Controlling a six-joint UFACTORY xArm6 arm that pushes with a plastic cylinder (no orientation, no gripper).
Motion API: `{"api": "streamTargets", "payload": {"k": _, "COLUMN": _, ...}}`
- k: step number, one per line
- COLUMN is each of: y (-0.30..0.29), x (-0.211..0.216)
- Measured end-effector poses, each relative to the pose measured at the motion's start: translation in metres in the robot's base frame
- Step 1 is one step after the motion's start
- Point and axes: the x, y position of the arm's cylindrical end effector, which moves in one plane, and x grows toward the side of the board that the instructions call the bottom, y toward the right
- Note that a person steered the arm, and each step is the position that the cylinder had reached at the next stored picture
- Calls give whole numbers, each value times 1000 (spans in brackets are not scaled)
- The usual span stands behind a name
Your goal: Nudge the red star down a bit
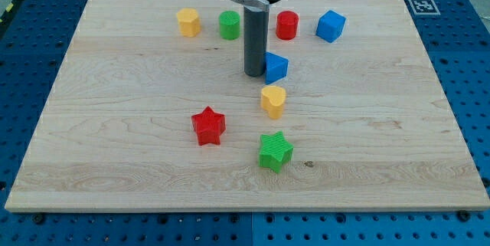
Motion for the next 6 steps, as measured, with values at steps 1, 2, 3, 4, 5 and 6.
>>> {"api": "streamTargets", "payload": {"k": 1, "y": -5, "x": 0}}
{"api": "streamTargets", "payload": {"k": 2, "y": -17, "x": 28}}
{"api": "streamTargets", "payload": {"k": 3, "y": -22, "x": 65}}
{"api": "streamTargets", "payload": {"k": 4, "y": -24, "x": 66}}
{"api": "streamTargets", "payload": {"k": 5, "y": -48, "x": 69}}
{"api": "streamTargets", "payload": {"k": 6, "y": -63, "x": 76}}
